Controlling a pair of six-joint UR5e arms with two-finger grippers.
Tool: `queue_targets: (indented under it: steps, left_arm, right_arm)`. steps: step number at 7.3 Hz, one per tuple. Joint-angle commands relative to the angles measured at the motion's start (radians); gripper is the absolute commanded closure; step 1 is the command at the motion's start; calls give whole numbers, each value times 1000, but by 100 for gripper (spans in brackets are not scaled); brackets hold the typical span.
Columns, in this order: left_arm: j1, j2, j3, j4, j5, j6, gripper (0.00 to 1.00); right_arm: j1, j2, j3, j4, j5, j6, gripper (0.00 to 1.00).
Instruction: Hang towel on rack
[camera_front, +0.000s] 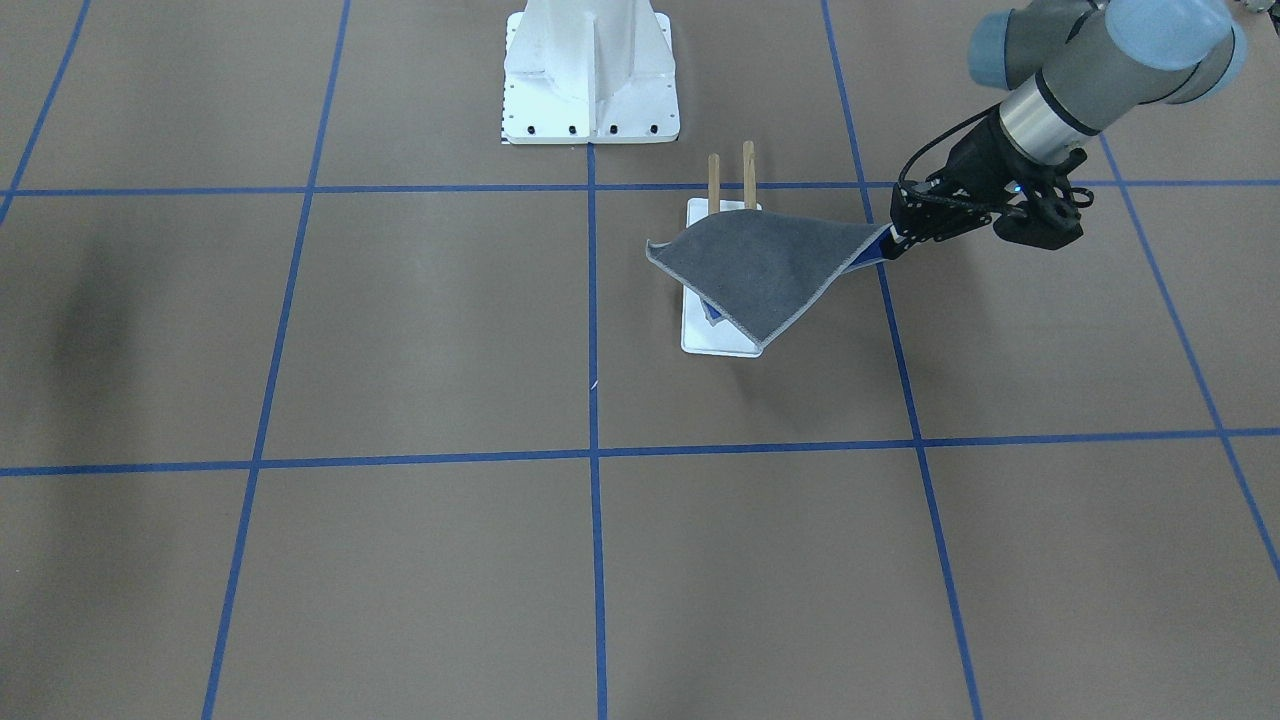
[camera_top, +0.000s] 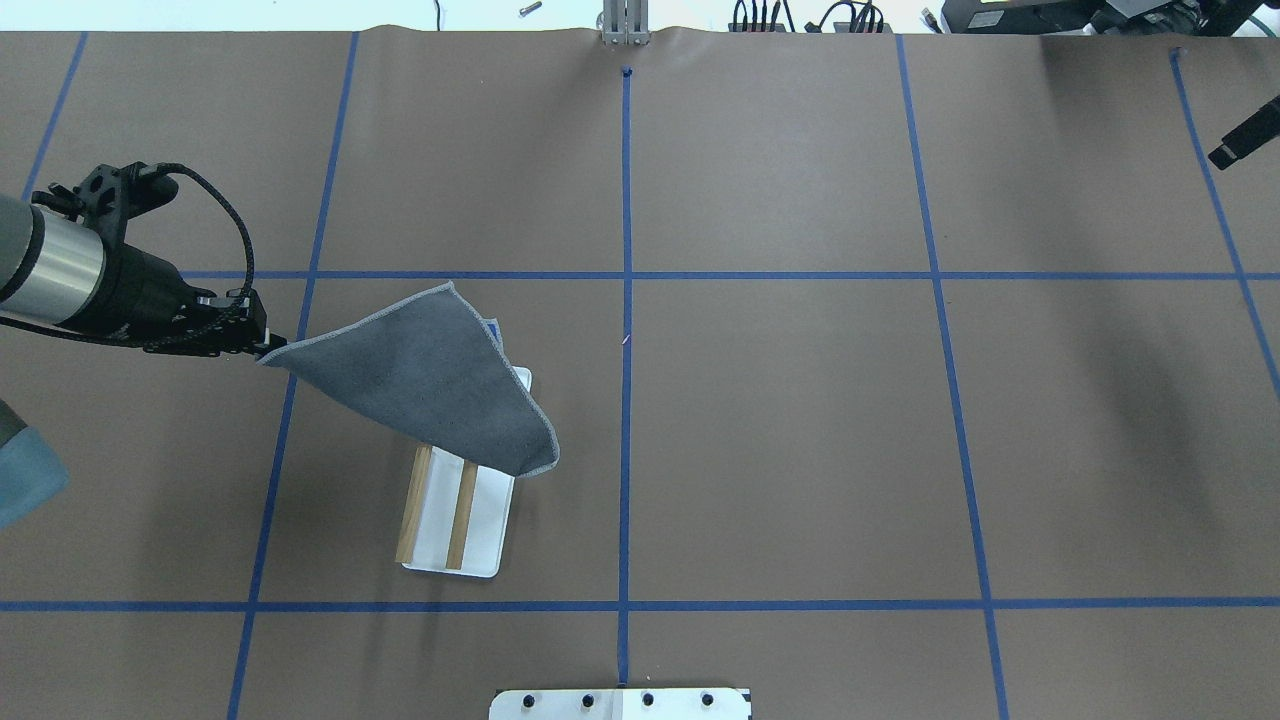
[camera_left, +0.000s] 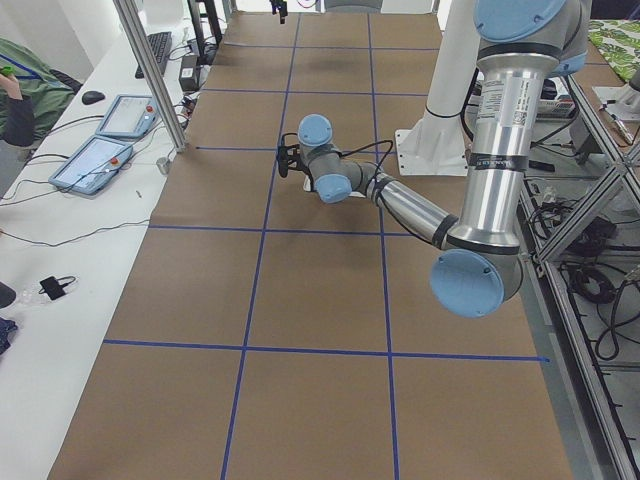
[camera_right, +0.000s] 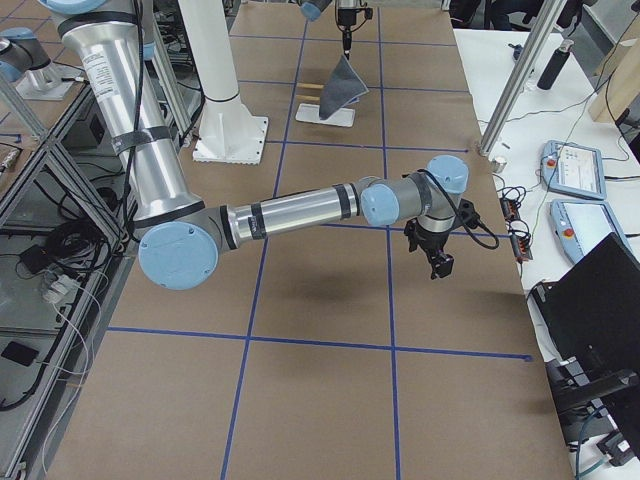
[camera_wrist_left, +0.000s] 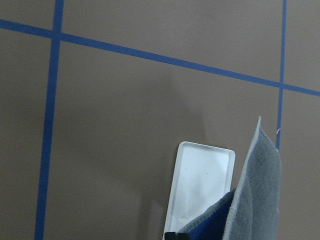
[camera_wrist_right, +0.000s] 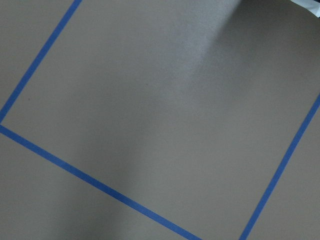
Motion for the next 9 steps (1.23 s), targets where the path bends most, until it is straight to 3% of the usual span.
queue_targets:
  steps: [1, 4, 6, 7, 9]
  left_arm:
    - [6, -2, 46, -8, 53, 58, 2]
    - [-30, 2, 89, 1, 59, 235, 1]
    - [-131, 3, 162, 8, 48, 427, 1]
    - [-205, 3, 177, 103, 47, 576, 1]
    - [-399, -12, 176, 441, 47, 1075, 1]
  right_arm:
    - [24, -22, -5, -4, 7, -11, 0]
    - [63, -103, -4, 7, 6, 67, 0]
    - [75, -182, -5, 57, -2, 64, 0]
    - [96, -212, -5, 58, -7, 70, 0]
    - [132, -263, -5, 59, -5, 71, 0]
